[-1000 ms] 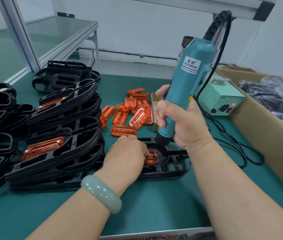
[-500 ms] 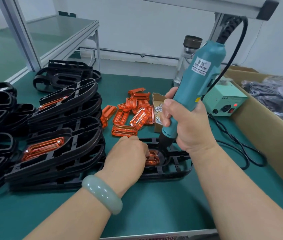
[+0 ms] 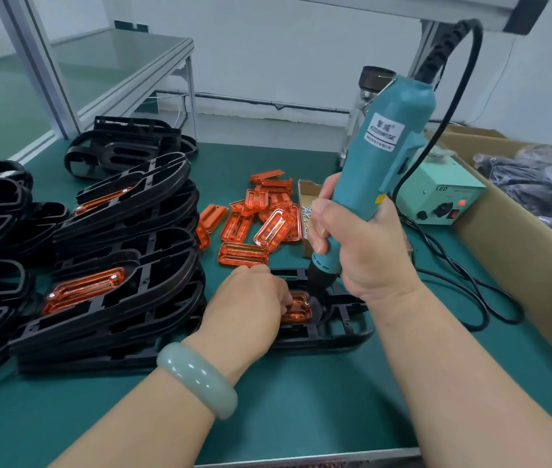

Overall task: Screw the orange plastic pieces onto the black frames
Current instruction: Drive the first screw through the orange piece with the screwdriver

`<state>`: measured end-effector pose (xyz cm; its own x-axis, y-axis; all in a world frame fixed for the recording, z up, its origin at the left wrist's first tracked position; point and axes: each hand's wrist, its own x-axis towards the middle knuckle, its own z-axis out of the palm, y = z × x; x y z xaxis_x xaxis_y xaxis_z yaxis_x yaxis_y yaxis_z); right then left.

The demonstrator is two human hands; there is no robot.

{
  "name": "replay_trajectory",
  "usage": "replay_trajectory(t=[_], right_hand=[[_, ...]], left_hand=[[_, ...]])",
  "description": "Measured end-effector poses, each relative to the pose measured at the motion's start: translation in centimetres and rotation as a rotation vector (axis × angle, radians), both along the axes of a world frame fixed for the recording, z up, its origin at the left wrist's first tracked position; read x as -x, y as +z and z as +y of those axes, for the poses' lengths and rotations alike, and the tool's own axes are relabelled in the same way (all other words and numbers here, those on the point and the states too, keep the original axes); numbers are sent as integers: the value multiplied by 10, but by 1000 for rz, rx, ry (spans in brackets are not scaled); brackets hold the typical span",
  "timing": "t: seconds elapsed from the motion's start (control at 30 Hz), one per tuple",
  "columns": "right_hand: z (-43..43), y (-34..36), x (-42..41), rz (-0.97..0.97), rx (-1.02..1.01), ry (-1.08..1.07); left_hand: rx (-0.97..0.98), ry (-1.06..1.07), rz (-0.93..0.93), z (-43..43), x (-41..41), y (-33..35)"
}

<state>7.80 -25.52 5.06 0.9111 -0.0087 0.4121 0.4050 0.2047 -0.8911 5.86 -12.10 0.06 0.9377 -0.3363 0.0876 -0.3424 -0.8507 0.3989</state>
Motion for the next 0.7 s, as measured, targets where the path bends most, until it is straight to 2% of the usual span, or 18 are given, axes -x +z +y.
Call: replay_trajectory(t=[0.13, 0.27, 0.37, 0.6, 0.7], right_hand=[[1, 0, -1, 9, -6, -53], [-4, 1, 0, 13, -37, -69], [-6, 1, 2, 0, -28, -46], [-5, 1, 1, 2, -27, -80], [-7, 0, 2, -3, -39, -87]], left_hand=[[17, -2, -53, 0, 0, -1], [53, 62, 87, 0, -3, -1], [35, 66, 105, -1, -4, -1], [-53, -44, 14, 0, 0, 2], [-69, -89, 32, 1, -3, 5]])
